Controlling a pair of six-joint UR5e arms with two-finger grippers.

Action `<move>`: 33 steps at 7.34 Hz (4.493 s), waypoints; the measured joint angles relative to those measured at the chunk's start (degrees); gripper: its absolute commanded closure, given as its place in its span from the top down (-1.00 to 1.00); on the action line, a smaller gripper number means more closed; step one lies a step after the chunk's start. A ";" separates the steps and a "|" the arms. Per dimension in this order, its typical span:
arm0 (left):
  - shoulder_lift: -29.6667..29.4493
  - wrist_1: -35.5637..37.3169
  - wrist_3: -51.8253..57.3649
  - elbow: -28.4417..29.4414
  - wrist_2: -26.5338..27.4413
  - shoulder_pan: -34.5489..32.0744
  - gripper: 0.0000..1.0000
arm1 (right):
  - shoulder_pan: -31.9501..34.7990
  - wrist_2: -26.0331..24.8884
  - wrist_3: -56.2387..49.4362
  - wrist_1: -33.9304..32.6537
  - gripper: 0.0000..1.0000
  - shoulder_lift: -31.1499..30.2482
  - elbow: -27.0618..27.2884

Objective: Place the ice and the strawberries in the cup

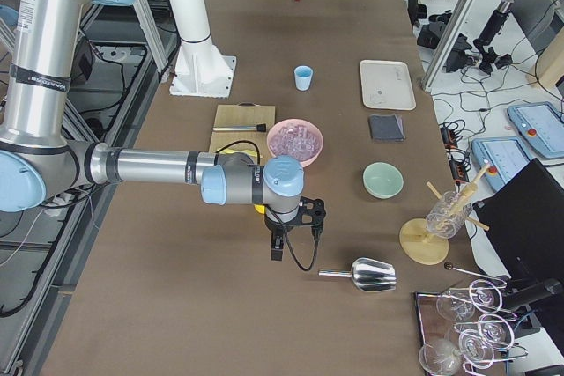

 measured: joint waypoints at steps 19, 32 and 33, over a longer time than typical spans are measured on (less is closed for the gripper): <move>-9.67 -20.36 -8.30 0.87 -7.87 4.86 0.97 | 8.28 10.22 4.04 14.03 0.99 -0.93 5.37; -9.48 -24.12 -16.74 2.39 -8.39 10.74 0.97 | -33.77 -15.52 53.01 14.18 0.88 15.34 9.45; -9.49 -24.13 -16.74 2.36 -8.38 10.73 0.97 | -35.84 -16.64 55.31 14.32 0.86 15.12 10.16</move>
